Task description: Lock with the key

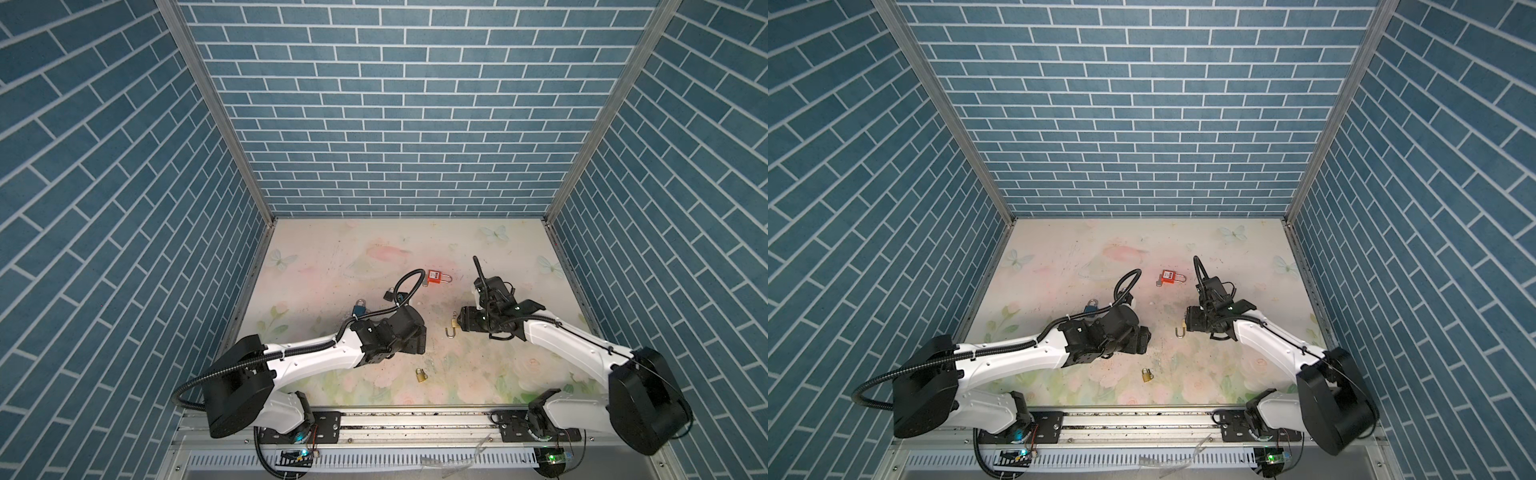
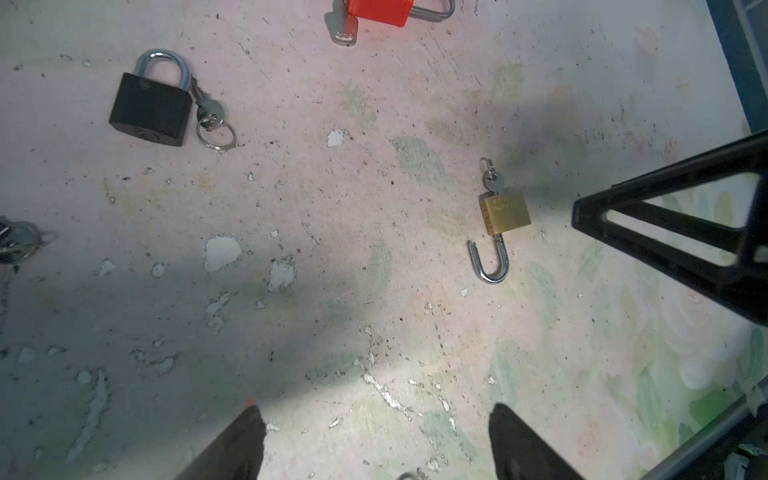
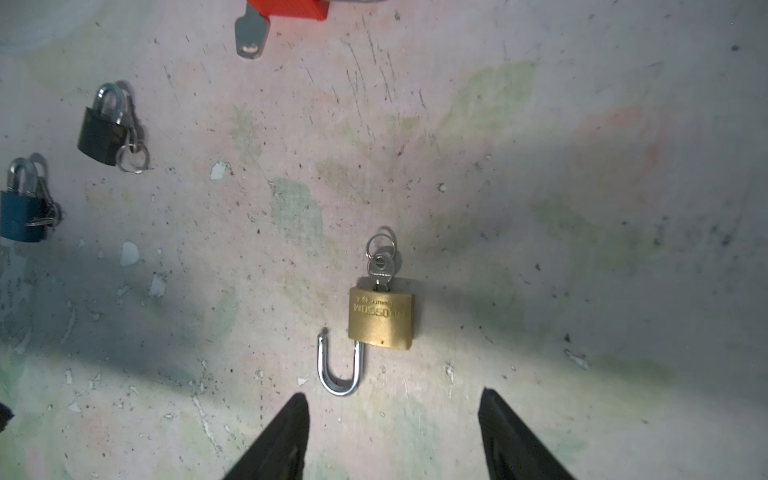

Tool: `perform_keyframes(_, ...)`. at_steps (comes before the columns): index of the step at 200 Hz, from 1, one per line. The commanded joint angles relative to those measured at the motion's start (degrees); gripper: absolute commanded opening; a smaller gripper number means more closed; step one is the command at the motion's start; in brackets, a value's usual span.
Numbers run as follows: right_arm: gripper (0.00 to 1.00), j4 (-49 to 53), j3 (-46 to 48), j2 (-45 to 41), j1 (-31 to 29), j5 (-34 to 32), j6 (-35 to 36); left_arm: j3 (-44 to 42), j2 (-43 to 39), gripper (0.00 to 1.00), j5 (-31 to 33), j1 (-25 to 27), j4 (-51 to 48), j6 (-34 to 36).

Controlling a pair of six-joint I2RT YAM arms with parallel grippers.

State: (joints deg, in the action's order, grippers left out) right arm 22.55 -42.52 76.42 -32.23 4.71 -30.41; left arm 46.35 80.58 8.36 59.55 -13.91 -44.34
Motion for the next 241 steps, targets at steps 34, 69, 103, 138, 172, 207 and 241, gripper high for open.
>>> perform_keyframes(34,0.64,5.1,-5.8,8.3,-1.3,-2.3,1.2,-3.7,-3.3,0.86,1.9,0.2,2.9,6.6)
perform_keyframes(69,0.63,8.2,-10.1,13.1,-3.5,-4.1,-0.5,-6.5,-5.6,0.86,1.7,0.2,5.5,11.1)
perform_keyframes(103,0.62,12.5,-14.2,18.1,-5.5,-5.9,-2.2,-8.2,-6.6,0.86,1.7,0.3,6.9,14.0)
perform_keyframes(138,0.59,15.9,-17.2,22.0,-7.2,-11.0,-4.7,-10.5,-8.7,0.86,1.6,0.3,8.1,15.8)
perform_keyframes(172,0.55,17.3,-18.7,24.2,-7.2,-12.7,-6.9,-12.1,-11.3,0.86,2.6,0.4,8.4,17.3)
perform_keyframes(207,0.51,17.3,-19.0,24.4,-7.2,-11.9,-10.9,-13.1,-13.0,0.86,2.5,0.3,8.8,18.0)
perform_keyframes(241,0.44,16.5,-18.7,24.9,-7.1,-8.4,-15.3,-14.1,-14.1,0.86,2.3,0.3,9.6,18.4)
